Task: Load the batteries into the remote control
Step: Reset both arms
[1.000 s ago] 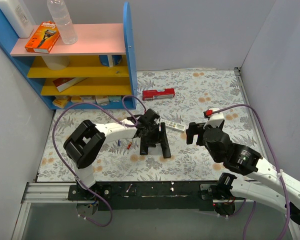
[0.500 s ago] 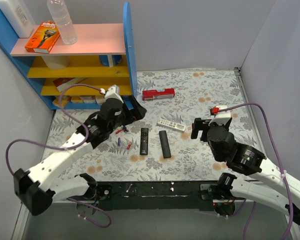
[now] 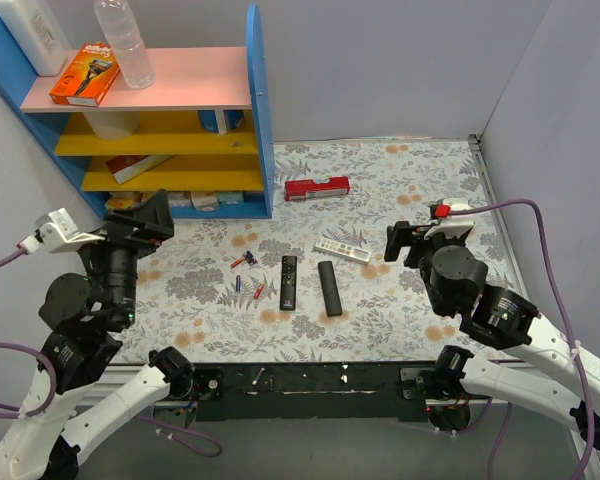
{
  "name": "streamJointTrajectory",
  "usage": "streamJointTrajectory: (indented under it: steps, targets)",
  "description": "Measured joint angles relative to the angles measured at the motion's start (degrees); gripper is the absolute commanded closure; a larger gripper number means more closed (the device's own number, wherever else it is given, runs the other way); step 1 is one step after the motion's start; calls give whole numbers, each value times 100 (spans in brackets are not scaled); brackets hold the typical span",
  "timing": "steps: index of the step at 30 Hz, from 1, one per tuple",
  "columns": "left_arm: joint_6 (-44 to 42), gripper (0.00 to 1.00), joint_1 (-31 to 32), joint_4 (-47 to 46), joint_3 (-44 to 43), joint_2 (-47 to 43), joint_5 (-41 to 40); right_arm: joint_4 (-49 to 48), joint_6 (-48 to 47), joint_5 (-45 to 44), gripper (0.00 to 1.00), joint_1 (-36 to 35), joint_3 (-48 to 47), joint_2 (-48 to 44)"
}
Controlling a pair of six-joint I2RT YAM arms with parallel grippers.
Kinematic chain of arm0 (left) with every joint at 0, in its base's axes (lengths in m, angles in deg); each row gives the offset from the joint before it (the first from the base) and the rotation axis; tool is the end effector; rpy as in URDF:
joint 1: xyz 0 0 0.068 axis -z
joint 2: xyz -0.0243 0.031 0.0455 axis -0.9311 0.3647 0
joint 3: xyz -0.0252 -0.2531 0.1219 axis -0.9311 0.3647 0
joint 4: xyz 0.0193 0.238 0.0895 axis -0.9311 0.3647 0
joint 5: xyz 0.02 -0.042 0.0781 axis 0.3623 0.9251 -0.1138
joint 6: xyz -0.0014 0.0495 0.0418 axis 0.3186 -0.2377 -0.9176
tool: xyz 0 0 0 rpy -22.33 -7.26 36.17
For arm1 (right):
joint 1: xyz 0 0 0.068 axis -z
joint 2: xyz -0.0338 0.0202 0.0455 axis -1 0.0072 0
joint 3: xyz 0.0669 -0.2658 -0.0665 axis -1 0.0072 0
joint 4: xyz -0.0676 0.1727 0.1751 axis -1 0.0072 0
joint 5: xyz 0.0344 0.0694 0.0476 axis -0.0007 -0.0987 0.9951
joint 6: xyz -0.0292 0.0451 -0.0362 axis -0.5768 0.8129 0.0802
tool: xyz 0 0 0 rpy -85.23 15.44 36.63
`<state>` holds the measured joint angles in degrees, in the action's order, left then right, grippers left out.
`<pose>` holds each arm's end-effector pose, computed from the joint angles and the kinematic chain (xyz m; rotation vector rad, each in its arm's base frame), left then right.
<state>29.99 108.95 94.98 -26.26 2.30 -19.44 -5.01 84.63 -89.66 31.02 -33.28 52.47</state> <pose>0.0690 -0.0143 0.4438 -0.9165 1.1755 -1.0204 0.1018 0.0883 0.3768 0.0329 1.6596 0.1427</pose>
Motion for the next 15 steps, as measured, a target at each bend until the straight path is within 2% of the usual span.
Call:
streamJointTrajectory:
  steps: [6, 15]
  targets:
    - [-354, 2, 2, -116, 4, -216, -481, -232, -181, 20, 7, 0, -2, 50]
    - [-216, 2, 2, -63, 293, -254, -658, -470, -315, 109, 7, 0, -2, 212]
